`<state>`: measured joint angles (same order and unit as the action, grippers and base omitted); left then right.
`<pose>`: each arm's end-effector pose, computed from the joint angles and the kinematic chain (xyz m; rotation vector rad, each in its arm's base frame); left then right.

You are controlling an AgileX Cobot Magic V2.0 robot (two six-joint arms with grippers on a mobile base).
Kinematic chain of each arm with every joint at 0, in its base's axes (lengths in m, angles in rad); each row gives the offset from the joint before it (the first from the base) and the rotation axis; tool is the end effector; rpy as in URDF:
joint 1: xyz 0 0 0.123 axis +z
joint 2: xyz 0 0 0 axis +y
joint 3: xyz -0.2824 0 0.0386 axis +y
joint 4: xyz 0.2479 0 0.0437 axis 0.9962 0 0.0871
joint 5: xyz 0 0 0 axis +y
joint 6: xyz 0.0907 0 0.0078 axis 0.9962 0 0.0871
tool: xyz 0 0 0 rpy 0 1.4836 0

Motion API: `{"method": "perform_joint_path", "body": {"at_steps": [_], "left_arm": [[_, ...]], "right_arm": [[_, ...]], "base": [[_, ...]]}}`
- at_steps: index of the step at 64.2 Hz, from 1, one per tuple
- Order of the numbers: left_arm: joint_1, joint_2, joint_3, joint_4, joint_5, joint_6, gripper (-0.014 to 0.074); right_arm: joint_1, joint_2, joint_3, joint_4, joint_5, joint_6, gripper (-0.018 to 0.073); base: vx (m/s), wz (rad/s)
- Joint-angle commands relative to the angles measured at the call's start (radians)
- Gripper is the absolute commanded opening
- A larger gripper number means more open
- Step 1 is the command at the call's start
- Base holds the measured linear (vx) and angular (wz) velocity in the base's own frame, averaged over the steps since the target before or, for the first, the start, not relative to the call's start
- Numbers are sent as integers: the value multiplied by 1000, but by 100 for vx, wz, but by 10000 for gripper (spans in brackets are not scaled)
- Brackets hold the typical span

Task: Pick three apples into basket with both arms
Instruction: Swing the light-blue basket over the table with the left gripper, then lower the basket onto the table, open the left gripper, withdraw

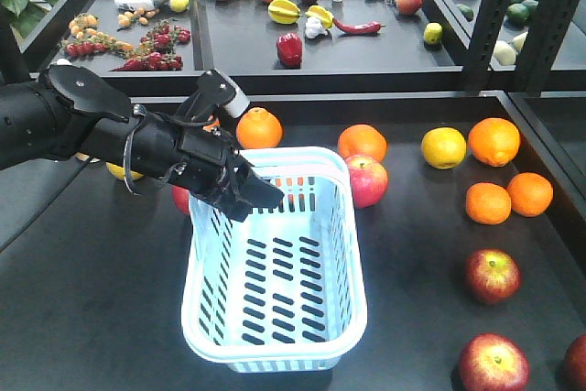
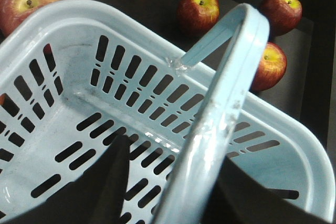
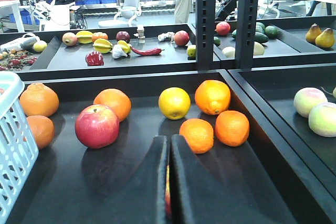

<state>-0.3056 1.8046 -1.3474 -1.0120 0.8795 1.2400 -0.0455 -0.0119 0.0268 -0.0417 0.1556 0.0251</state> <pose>0.3495 -0.1727 0.2629 1.1265 2.0819 -0.8181 0.0563 -0.0032 0.1905 0.0292 1.6540 -0.0522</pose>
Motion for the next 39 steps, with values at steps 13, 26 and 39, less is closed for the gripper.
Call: {"method": "perform_joint_path", "body": {"at_steps": [13,26,39], "left_arm": [[-6,-48,-33,-75,-6,-2,529],[-6,-50,-33,-75,0,-9,588],[-6,-93,-34,-75,-5,-9,588]], "right_arm": [[-5,-11,13,-7,-72,-7,-5],[-5,-11,13,-7,-72,-7,-5],[-5,-11,13,-7,-72,-7,-5]], "base": [[0,0],[0,0],[0,0]]}}
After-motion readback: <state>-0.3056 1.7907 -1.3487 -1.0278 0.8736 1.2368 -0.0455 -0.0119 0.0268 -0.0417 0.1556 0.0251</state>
